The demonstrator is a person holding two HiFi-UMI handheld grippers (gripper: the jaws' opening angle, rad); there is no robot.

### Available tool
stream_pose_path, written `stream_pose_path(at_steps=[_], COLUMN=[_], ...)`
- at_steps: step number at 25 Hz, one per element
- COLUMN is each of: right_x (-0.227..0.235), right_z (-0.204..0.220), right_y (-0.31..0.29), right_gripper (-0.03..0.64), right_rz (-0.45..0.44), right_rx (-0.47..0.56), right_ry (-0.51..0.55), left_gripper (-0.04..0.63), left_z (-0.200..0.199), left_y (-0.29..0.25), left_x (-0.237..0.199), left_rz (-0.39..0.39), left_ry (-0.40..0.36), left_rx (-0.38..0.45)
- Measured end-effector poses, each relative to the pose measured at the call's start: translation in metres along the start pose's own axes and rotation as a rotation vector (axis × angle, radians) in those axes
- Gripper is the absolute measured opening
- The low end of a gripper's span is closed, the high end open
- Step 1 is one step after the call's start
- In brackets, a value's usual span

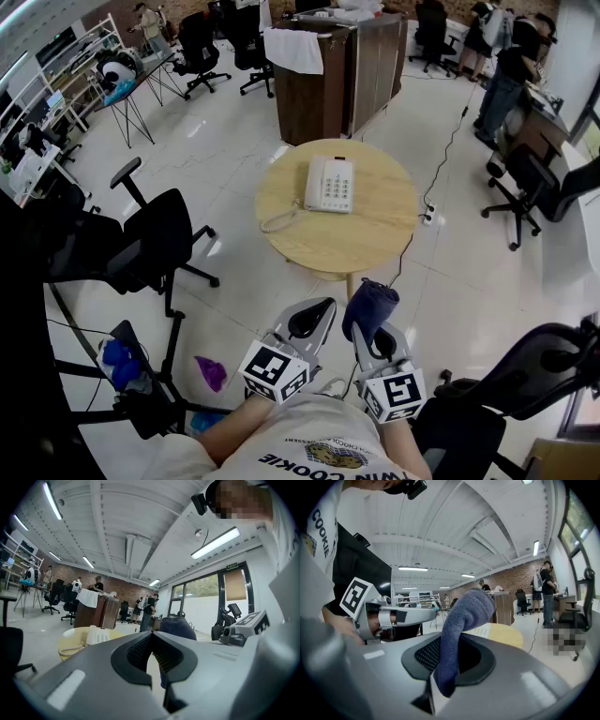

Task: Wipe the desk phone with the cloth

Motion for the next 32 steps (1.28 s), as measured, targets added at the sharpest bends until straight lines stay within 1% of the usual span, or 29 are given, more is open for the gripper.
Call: stream_pose_path(at_steps=[3,8,16,22,32], right_x=[0.009,0.016,0.03,0.043,0.07], right_z=[0.001,-0.002,-0.011,-0.029,-0.06], right_y=[0.001,-0.004,-0.034,-0.08,-0.153], right_gripper=[0.066,0.066,0.066,0.066,0.066], right_rz=[-0.004,-0.007,0.013,0.017,0.071], right_rx=[0.002,-0.005,-0.016,-0.031,-0.073], right_ry=[-0.001,0.005,0.007,0.013,0.008], left_gripper=[-0.008,-0.008,-0.008,-0.008,-0.008], left_z=[0.0,0.0,-0.005,-0.017,-0.033], left_y=[-0.007,-0.017,-0.046,-0.075,-0.124], left_x=[0.003,-0.002,-0.029,-0.071,-0.142], left_rz=[-0.009,-0.028,0.001,0.019,0.08], left_ry=[-0.001,0.02,0.033,0.046,0.075], left_rx=[-0.008,-0.008,0.004,0.0,-0.039])
Point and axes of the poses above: the fingertips, and each gripper's own axes: y backward along the fingers, x to its right, z out of its underside, the point moved 6 cm from there along y, backward along the fingers, and after that the axes turned 10 degrees about -x, right-handed, at the moved point
